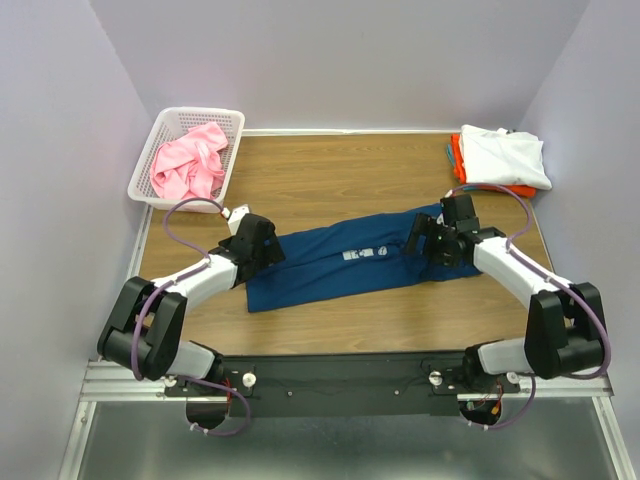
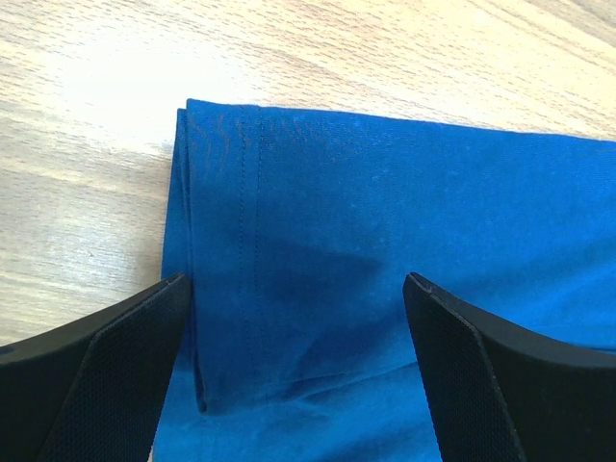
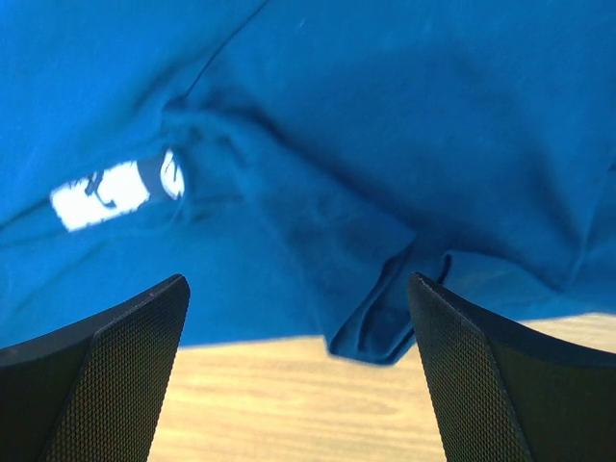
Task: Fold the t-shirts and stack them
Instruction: Fold the tshirt
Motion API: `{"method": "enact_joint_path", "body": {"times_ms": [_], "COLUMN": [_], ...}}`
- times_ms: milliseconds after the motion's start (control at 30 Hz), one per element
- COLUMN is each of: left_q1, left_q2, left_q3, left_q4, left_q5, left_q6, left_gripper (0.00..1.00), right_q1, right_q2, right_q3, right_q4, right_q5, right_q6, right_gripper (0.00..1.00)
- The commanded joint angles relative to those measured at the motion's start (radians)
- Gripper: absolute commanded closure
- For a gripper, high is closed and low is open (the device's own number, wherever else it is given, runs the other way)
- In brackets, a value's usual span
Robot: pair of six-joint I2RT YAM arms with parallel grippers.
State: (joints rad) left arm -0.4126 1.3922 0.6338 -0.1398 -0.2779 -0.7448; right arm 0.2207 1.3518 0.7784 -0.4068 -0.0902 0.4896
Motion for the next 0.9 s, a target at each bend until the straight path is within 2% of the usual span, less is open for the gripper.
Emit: {"method": "enact_joint_path", "body": {"times_ms": [0,133,433,533,567,667,867], "left_q1": [0.005,0.006,0.006,0.006,0.006,0.006,0.006], "left_q2": [0.014,0.013,0.013,0.016,0.018,0.016,0.007], "left_q3": [0.001,-0.002,-0.003,-0.002,-0.002,-0.003,-0.006], "left_q4": [0.020,0.022,0.025,0.028,0.028,0.026,0.028], "left_q5": [-0.012,-0.012,-0.011,-0.006,-0.004,-0.001,0.002], "left_q6": [0.013,0.016,0.016,0.018,0.018,0.016,0.018], "left_gripper": [0.02,0.02,0.02,0.02,0.02,0.02,0.02], "right_q1": [0.002,0.002,0.002,0.002,0.000,0.002,0.002], "right_q2": [0.050,0.119,0.075,0.052,0.052,0.052,0.063], "right_q3": [0.035,0.038,0.002,-0.007,-0.008,-0.018,-0.037], "right_q4": [0.068,0.102,0.122,0.140,0.141,0.152,0.157], "right_q5": [0.063,0.047,0.038,0.018,0.014,-0.011,-0.061], "right_q6": [0.023,0.033,0.055,0.043,0.043,0.047,0.049], "right_gripper": [0.00,0.01,0.22,0.36,0.47,0.60,0.74]}}
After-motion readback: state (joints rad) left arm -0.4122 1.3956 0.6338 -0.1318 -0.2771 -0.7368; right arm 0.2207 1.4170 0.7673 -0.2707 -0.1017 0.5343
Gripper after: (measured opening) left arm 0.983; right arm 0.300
